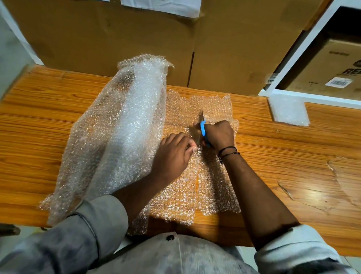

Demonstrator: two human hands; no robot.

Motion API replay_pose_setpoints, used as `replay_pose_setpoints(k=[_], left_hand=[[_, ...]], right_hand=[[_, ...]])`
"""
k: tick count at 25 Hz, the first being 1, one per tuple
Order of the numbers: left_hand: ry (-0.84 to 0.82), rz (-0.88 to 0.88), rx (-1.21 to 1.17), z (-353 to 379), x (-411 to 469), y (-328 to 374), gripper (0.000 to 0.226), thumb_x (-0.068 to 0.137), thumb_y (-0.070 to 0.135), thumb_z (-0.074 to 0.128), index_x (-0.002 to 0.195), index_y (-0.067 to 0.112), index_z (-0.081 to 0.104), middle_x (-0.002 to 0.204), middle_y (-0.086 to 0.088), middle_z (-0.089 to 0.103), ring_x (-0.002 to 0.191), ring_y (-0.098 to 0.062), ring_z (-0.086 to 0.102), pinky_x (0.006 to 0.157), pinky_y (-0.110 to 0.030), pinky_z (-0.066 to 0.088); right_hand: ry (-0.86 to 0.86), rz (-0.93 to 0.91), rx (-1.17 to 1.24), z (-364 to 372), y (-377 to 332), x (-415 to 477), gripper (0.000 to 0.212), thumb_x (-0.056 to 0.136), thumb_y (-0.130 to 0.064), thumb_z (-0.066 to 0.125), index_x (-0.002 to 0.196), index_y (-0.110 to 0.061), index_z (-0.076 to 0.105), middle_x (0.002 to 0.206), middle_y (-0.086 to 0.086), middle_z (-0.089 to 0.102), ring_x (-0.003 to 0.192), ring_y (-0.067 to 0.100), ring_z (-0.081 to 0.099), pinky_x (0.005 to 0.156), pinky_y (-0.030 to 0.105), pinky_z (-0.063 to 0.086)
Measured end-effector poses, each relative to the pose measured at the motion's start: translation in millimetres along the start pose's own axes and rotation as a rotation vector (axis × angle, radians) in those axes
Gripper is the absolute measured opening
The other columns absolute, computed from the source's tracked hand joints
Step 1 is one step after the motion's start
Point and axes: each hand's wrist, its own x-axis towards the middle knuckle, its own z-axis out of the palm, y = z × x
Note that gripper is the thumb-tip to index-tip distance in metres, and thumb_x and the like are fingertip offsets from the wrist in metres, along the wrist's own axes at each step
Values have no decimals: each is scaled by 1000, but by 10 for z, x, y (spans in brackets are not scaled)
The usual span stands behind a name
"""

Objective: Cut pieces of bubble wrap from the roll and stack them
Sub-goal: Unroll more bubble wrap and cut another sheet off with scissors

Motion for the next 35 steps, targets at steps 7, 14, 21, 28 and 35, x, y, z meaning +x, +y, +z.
replay_pose_setpoints(k=[7, 14, 21, 28, 35], left_hand=[[6, -127, -137, 17, 41, -15, 10, 101, 28, 56, 104, 21, 62, 108, 8, 63, 97, -14, 57, 82, -40, 49], [-91, -307, -18, 108, 953, -129, 30, 97, 29, 65, 127, 23, 63, 131, 2, 59, 118, -21, 54, 99, -39, 44], [-37, -360, -16, 345, 1212, -269, 15, 95, 34, 67, 108, 29, 72, 123, 4, 63, 117, -23, 51, 99, -40, 37], [-2, -351, -94, 369, 1192, -289, 9, 96, 32, 66, 103, 34, 72, 118, 9, 67, 109, -22, 53, 92, -40, 39], [40, -343, -98, 376, 1190, -300, 10, 96, 33, 68, 105, 35, 72, 113, 15, 72, 104, -19, 54, 87, -36, 37]], right_hand=[[-19, -8, -60, -3, 15, 100, 34, 86, -29, 78, 65, -5, 66, 50, 5, 61, 35, 12, 54, 40, 17, 39], [-130, 75, 167, -76, 203, -36, 34, 88, -36, 78, 83, -7, 63, 58, 9, 67, 43, 23, 62, 45, 24, 45], [-178, 96, 217, -98, 164, -52, 40, 85, -40, 82, 90, -4, 65, 63, 13, 69, 44, 26, 61, 44, 23, 44], [-107, 72, 166, -14, 48, 151, 35, 87, -40, 79, 80, -9, 64, 60, 11, 69, 43, 25, 61, 43, 25, 45], [-27, 23, -34, -3, -33, 403, 35, 89, -32, 76, 77, 0, 72, 51, 7, 65, 33, 9, 54, 36, 15, 36]])
